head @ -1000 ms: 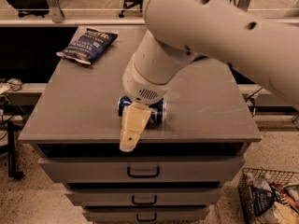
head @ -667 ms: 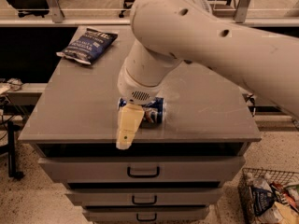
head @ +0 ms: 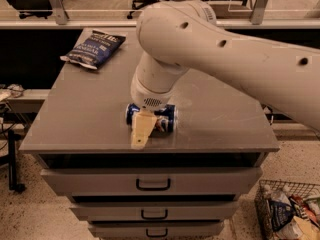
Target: Pick pepsi can
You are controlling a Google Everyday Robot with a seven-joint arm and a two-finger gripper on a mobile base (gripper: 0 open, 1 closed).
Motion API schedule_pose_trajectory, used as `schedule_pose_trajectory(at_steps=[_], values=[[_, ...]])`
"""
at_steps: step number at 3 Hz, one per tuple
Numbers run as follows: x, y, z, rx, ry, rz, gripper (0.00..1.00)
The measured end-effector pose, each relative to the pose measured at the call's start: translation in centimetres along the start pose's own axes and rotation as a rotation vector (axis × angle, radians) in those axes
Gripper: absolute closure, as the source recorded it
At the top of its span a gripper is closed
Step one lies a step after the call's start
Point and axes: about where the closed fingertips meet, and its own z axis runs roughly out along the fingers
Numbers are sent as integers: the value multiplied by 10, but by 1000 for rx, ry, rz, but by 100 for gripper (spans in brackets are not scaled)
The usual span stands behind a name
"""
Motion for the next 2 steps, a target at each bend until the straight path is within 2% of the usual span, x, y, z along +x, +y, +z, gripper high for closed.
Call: schedule_pose_trajectory(at_steps=[1,2], values=[[0,-9,-6,20,-4,-9,39],[-11,-15,-23,36,-25,-23,64]])
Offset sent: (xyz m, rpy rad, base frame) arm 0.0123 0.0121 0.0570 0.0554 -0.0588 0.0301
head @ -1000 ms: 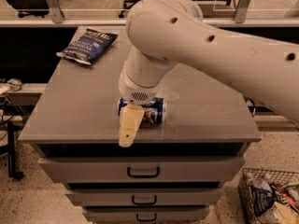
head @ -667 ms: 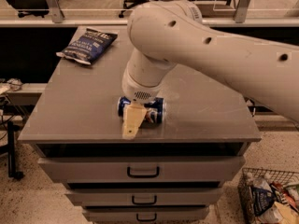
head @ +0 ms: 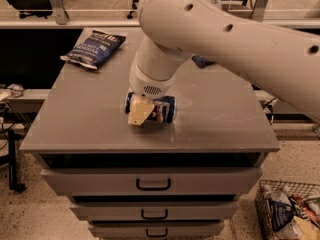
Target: Pick pepsi can
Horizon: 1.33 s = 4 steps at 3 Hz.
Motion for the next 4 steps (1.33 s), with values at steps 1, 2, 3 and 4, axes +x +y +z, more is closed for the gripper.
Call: schedule_pose_trajectory(at_steps=[1,2,3,4], values=[[-19,-7,-22,5,-63,-13,86],[-34,-17,-50,-18,-198,-5,100],[-47,-24,-74,-65,-389,7,100],[-49,-25,-87,-126,-587,28,100]])
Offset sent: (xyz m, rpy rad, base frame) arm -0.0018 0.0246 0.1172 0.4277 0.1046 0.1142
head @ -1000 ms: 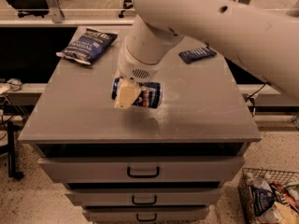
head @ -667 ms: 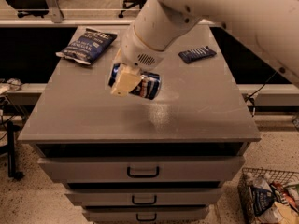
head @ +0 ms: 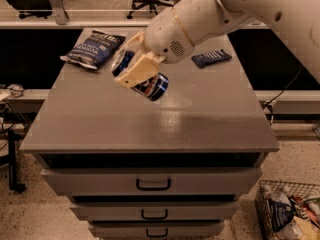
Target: Pick pepsi can
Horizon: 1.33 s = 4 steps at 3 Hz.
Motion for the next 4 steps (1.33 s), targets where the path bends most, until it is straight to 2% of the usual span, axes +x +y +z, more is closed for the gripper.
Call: schedule_pose_trajectory(at_steps=[1,2,3,4], values=[[3,2,-13,-46,-214,32,100],[13,4,-24,-54,-364,36,100],[28,8,-31,-34,-493,21,100],[27,9,-31,-34,-500,10,100]])
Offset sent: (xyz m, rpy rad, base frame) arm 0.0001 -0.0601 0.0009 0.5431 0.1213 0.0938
